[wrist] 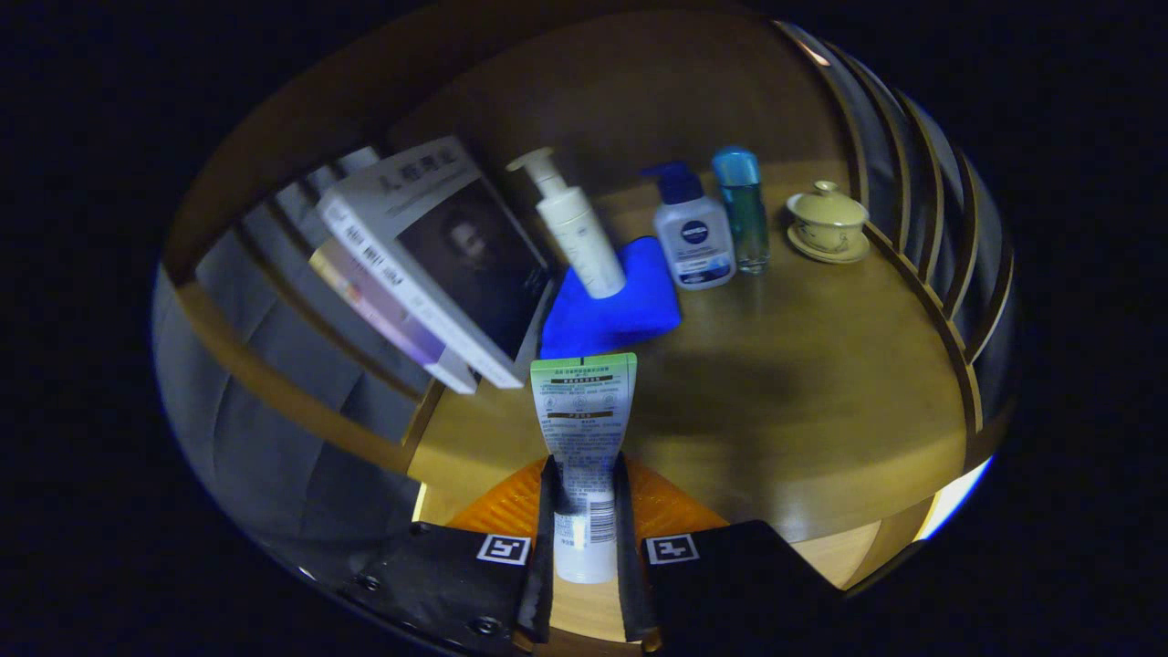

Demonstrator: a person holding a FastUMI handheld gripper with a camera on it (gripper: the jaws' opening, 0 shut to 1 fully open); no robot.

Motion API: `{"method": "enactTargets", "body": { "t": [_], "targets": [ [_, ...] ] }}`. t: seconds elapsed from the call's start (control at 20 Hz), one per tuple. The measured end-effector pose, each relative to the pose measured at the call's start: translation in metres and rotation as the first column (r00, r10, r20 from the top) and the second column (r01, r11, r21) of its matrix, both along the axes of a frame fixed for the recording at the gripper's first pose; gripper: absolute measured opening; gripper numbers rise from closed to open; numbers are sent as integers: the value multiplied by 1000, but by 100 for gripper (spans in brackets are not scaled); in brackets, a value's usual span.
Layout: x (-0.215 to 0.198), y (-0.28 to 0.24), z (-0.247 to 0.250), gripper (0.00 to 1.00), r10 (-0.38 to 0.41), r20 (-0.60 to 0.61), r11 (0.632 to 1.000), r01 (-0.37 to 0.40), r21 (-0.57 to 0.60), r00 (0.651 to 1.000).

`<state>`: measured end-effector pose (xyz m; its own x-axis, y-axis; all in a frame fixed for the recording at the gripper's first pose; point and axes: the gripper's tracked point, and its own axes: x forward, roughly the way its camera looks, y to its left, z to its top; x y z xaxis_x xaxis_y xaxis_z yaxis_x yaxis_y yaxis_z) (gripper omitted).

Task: Pull open the drawer, take out the items inside it, and place them on the countertop above the cabinet.

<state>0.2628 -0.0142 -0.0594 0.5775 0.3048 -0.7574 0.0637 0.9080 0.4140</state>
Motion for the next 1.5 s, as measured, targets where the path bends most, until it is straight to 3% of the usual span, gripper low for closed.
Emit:
{"method": "enactTargets", "body": {
  "t": [0.15,0.35,0.6,0.85,1.1,1.5],
  "targets": [
    [15,-8,-14,32,-57,-43,998,58,18,997],
    [21,-9,-29,32,-71,-89,997,73,22,993],
    [21,-13,-35,40,-81,-74,996,78,-45,994],
    [18,-5,-22,44,-99,-24,995,99,-6,995],
    [-2,-3,14,98,-73,142,994,84,-72,987],
    [-81,20,57,98,13,364,989,40,-139,931]
  ]
}}
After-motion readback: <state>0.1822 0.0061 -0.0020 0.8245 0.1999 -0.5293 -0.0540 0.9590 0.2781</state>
